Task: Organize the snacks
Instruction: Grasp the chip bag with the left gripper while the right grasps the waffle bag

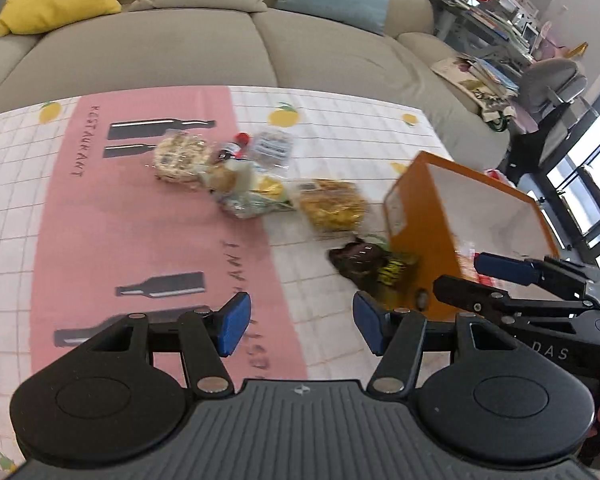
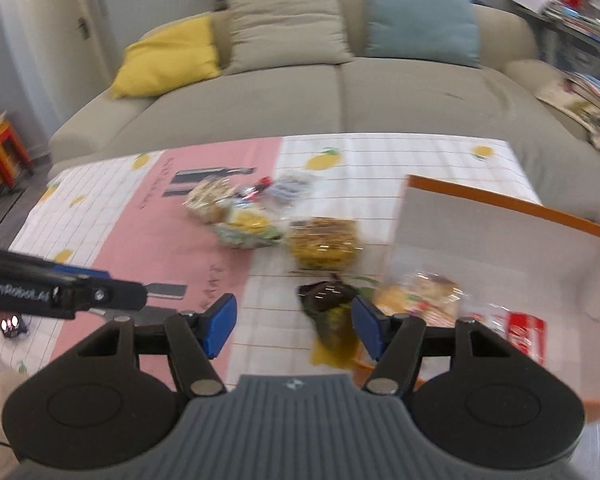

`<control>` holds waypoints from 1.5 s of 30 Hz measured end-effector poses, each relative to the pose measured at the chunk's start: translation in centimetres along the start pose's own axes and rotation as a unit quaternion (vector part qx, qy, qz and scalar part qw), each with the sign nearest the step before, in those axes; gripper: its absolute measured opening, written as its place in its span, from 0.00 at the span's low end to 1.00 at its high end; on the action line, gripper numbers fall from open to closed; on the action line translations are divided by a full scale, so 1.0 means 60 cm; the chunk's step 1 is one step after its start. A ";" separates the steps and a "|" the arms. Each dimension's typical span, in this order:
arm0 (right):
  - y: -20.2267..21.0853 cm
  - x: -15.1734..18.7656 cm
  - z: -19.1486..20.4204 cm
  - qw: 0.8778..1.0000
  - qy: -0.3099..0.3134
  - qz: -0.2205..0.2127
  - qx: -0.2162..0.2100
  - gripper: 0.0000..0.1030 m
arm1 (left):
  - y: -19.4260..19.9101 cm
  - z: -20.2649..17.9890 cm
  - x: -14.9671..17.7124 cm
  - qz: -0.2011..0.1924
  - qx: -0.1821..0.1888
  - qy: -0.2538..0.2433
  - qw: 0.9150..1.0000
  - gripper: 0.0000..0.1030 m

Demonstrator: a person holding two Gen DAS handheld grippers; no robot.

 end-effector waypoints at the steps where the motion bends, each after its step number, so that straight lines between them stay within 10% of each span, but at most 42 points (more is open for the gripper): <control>1: -0.013 -0.001 0.012 1.000 0.012 0.003 -0.006 0.61 | -0.005 0.006 -0.004 -0.002 0.001 -0.006 1.000 0.67; 8: -0.111 -0.018 0.033 0.997 0.062 0.049 0.000 0.60 | -0.056 0.040 -0.041 -0.001 0.004 -0.036 0.999 0.80; 19: -0.279 -0.067 -0.004 0.986 0.114 0.118 0.033 0.60 | -0.207 0.105 -0.090 0.027 -0.008 0.100 0.995 0.85; 37: -0.414 -0.054 -0.029 0.966 0.125 0.215 0.067 0.87 | -0.328 0.135 -0.091 0.049 -0.028 0.195 0.979 0.87; 45: -0.419 -0.051 -0.038 0.970 0.088 0.217 0.060 0.80 | -0.304 0.138 -0.080 0.045 -0.038 0.175 0.983 0.67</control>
Point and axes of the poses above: each gripper's, at about its wrist camera, not at the fingertips, and y roughly against the way its jaws point, z to its left, x to its underside, the point moved 8 cm from there along -y, roughly the way its jaws point, and after that the axes turned 7 degrees about -z, right-handed, at the moved point
